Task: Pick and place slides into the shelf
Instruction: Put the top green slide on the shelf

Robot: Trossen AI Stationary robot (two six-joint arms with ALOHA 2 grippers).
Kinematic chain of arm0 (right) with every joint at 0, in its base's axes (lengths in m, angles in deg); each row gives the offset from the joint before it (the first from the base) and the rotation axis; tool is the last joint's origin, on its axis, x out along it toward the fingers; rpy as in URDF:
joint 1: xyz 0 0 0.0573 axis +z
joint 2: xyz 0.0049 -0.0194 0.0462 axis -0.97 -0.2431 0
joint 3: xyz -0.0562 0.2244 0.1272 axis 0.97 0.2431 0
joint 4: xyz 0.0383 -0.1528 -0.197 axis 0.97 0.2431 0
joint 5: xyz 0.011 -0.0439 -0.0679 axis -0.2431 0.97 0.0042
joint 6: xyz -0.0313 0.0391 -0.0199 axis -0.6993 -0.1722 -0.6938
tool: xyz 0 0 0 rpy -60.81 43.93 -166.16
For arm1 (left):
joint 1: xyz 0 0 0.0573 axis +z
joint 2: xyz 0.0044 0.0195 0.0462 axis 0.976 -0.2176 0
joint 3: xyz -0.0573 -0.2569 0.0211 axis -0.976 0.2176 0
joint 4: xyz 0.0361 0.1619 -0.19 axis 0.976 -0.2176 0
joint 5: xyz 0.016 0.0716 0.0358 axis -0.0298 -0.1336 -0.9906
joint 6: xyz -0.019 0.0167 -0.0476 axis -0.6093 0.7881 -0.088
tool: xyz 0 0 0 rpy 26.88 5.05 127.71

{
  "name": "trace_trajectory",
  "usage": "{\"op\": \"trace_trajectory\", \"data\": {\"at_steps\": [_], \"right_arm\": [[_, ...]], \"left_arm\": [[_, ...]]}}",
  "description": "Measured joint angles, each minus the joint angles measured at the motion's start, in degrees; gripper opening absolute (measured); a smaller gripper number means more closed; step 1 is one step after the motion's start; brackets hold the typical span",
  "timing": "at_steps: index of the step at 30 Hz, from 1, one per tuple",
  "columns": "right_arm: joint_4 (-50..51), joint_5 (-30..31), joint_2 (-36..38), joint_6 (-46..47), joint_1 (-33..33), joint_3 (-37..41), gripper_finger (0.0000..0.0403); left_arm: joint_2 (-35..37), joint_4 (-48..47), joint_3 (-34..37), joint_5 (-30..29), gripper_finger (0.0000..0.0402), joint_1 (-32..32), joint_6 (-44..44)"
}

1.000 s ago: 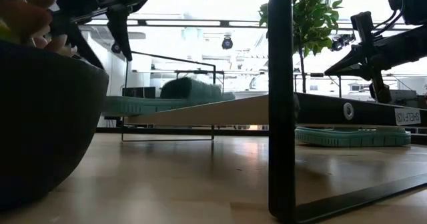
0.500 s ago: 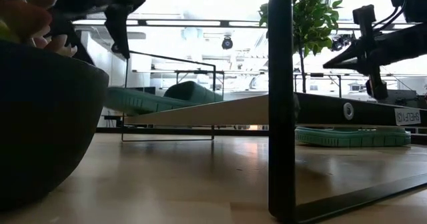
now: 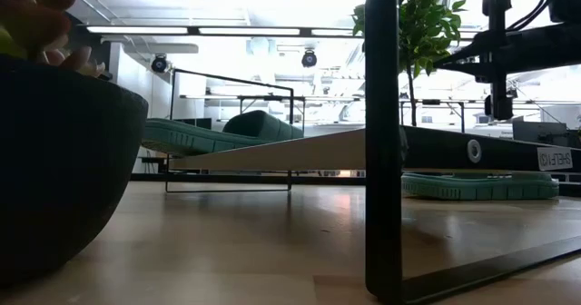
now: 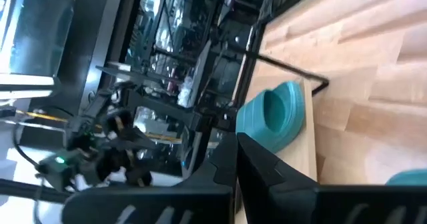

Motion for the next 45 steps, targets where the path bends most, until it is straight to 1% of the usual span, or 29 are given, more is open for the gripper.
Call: {"op": "trace_trajectory", "data": {"at_steps": [2, 4, 7, 9, 12, 15, 18, 19, 21, 23, 25, 27, 30, 36, 38, 41, 43, 45], "right_arm": [[-2.77, -1.49, -2.77, 0.15, 0.00, 0.04, 0.0000], [-6.06, -2.00, -5.53, 0.02, 0.01, 0.02, 0.0000], [-6.86, -1.79, -9.24, -2.13, 0.01, -1.68, 0.0000], [-6.89, -1.73, -11.28, -5.16, 0.01, -3.23, 0.0000], [-7.00, -2.99, -14.36, -10.78, -0.01, -5.84, 0.0000], [-6.89, -5.55, -17.36, -16.94, -0.01, -8.40, 0.0000], [-7.01, -7.84, -20.23, -22.83, -0.01, -11.09, 0.0000], [-7.04, -8.70, -21.24, -24.48, -0.02, -11.88, 0.0000], [-6.85, -10.71, -23.29, -26.11, -0.32, -13.30, 0.0000], [-6.45, -13.57, -25.67, -24.88, -1.49, -14.54, 0.0000], [-5.98, -17.79, -28.51, -22.77, -2.90, -15.43, 0.0001], [-5.91, -22.10, -31.56, -21.95, -4.18, -16.38, 0.0001], [-5.97, -26.78, -36.32, -22.06, -5.72, -18.47, 0.0001], [-6.05, -31.05, -45.02, -25.65, -7.64, -24.87, 0.0005], [-5.84, -31.71, -47.94, -27.07, -8.36, -27.23, 0.0016], [-5.26, -33.22, -52.75, -27.59, -9.29, -30.75, 0.0045], [-5.14, -34.05, -56.06, -28.20, -9.48, -33.09, 0.0067], [-4.75, -34.49, -58.82, -29.00, -9.47, -35.24, 0.0084]], "left_arm": [[0.00, -0.02, -2.31, -1.74, 0.0168, 0.00, -1.45], [0.00, 0.00, -4.27, -4.72, 0.0160, 0.00, -1.98], [-0.02, -0.01, -6.84, -10.09, 0.0146, -0.02, -1.93], [-0.02, -0.01, -8.69, -12.20, 0.0137, -0.02, -1.89], [0.00, 1.95, -11.01, -13.75, 0.0123, -0.02, -1.71], [0.00, 4.84, -12.28, -13.80, 0.0112, 0.00, -0.58], [-0.02, 5.14, -13.73, -13.67, 0.0103, 0.27, -0.34], [-0.02, 5.05, -14.15, -12.93, 0.0101, 0.95, -1.37], [0.02, 4.61, -14.55, -8.86, 0.0095, 2.84, -4.47], [0.00, 4.16, -14.59, -3.26, 0.0089, 5.17, -7.82], [0.00, 3.37, -14.61, 1.81, 0.0084, 7.96, -11.12], [0.00, 1.80, -14.61, 5.31, 0.0077, 9.98, -13.34], [0.00, -0.17, -14.61, 7.53, 0.0066, 11.76, -15.89], [0.00, -3.68, -14.61, 9.17, 0.0038, 13.33, -18.06], [0.00, -4.39, -14.61, 11.44, 0.0026, 14.60, -18.06], [0.00, -5.28, -14.61, 14.97, 0.0007, 17.06, -16.90], [0.17, -5.45, -14.61, 16.98, 0.0003, 18.52, -15.09], [0.61, -5.64, -14.61, 18.68, 0.0007, 19.90, -13.43]]}}
